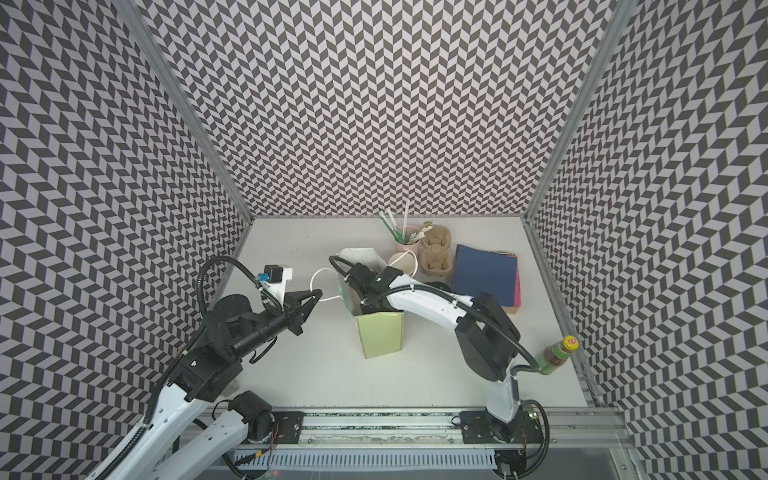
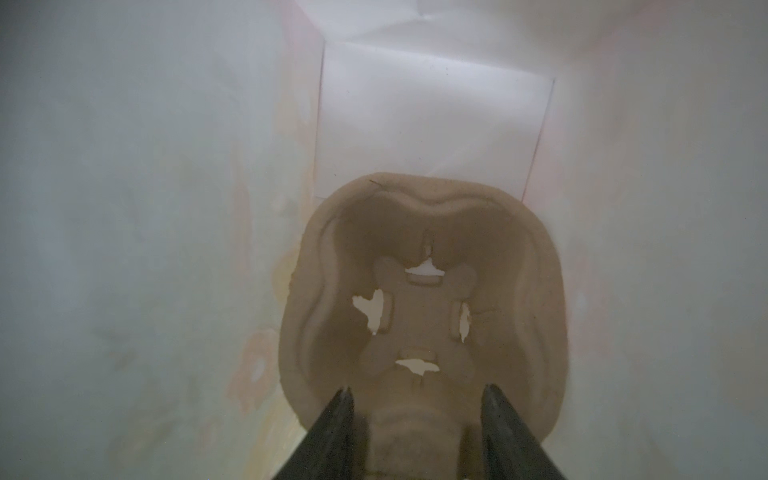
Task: Pack the takeout coffee
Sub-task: 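Lower the carrier down into the gift bag with the right gripper, then open the right gripper and lift it out of the bag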
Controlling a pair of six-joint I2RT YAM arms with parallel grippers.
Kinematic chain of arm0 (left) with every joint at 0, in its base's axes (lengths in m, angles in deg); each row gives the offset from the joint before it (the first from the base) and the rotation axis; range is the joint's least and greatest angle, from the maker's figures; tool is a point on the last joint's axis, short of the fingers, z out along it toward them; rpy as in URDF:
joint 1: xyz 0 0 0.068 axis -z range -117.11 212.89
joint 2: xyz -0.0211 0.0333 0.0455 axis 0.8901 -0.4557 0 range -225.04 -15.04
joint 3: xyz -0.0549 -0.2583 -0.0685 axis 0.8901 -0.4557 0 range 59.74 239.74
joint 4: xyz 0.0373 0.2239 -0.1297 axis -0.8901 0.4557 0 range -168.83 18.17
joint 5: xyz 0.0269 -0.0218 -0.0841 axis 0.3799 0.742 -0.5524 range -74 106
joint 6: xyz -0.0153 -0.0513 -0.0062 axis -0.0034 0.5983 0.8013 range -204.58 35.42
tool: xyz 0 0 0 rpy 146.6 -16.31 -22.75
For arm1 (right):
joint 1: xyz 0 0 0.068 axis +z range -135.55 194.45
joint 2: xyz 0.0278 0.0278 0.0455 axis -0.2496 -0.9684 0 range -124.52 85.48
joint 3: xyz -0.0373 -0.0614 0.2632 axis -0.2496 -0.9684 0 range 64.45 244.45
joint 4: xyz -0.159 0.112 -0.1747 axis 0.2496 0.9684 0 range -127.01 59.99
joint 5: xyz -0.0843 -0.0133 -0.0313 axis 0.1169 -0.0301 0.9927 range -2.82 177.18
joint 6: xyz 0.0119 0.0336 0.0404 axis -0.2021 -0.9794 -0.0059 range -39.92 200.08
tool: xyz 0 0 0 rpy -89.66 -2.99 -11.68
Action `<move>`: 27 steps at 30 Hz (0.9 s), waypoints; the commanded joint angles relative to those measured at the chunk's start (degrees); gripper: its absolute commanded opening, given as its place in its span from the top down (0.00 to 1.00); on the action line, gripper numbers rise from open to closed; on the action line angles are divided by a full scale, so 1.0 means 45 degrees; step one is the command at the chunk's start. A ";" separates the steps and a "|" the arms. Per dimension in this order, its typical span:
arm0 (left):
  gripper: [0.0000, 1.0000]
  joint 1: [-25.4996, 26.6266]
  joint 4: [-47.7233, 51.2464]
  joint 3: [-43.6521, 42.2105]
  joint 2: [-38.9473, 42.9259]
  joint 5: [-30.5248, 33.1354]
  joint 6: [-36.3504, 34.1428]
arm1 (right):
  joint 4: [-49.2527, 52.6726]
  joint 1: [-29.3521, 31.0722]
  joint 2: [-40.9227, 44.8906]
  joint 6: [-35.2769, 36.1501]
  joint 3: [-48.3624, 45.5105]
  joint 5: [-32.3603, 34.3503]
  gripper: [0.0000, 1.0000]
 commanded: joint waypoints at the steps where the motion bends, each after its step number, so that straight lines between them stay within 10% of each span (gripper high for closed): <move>1: 1.00 0.0053 0.0038 -0.0043 -0.0013 0.0058 -0.0176 | 0.0528 -0.0016 0.0161 0.0070 0.0659 0.0099 0.44; 27: 1.00 0.0047 0.0048 -0.0040 -0.0218 0.0039 -0.0157 | 0.1415 0.0012 0.0590 0.0550 0.3726 -0.0386 0.12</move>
